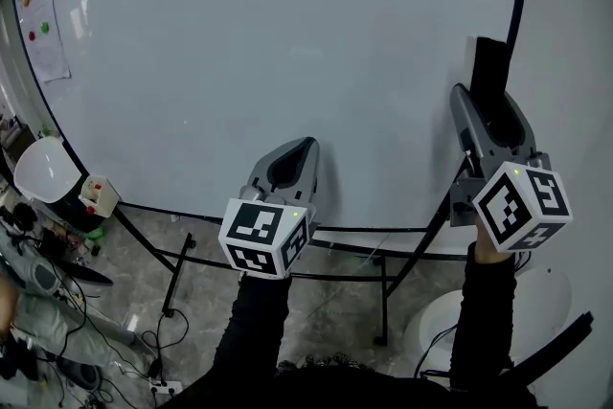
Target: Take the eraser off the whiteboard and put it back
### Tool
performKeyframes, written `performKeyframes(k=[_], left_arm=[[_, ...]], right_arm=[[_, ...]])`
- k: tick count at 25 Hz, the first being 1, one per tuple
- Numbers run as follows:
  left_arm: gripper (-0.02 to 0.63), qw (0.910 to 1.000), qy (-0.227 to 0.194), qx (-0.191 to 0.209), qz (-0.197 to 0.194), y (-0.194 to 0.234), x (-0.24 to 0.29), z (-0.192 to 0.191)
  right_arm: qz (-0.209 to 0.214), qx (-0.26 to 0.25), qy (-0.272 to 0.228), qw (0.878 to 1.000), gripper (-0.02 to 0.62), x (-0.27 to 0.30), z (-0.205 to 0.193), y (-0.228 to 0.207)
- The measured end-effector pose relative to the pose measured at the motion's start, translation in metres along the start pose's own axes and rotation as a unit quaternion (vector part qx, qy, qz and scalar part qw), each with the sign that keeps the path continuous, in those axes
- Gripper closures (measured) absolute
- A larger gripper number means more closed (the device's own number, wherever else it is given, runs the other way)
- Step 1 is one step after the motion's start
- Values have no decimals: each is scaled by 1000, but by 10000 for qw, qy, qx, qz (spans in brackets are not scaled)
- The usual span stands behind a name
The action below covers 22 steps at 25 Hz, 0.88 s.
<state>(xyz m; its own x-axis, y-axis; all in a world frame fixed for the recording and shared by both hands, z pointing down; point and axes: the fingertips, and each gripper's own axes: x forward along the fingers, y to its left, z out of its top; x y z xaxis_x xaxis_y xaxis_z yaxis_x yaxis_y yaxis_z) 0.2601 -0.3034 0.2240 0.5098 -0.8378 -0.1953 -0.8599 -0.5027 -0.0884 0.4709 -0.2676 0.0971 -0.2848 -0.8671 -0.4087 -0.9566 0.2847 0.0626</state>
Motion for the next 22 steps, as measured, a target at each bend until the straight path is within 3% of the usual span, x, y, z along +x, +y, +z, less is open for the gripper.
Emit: performKeyframes(k=[14,18,22], left_arm=[[601,9997,191,45,-136,-22,-2,-10],[600,9990,240,353,-107,-24,-2,-13],[600,9995,194,230,-76,-30,-8,-13]], right_arm=[[50,-92,140,9998,327,-12,-9,-5],[133,61,146,9998,327,-10,-8,-2],[138,51,131,9998,327,-16,-6,-5]])
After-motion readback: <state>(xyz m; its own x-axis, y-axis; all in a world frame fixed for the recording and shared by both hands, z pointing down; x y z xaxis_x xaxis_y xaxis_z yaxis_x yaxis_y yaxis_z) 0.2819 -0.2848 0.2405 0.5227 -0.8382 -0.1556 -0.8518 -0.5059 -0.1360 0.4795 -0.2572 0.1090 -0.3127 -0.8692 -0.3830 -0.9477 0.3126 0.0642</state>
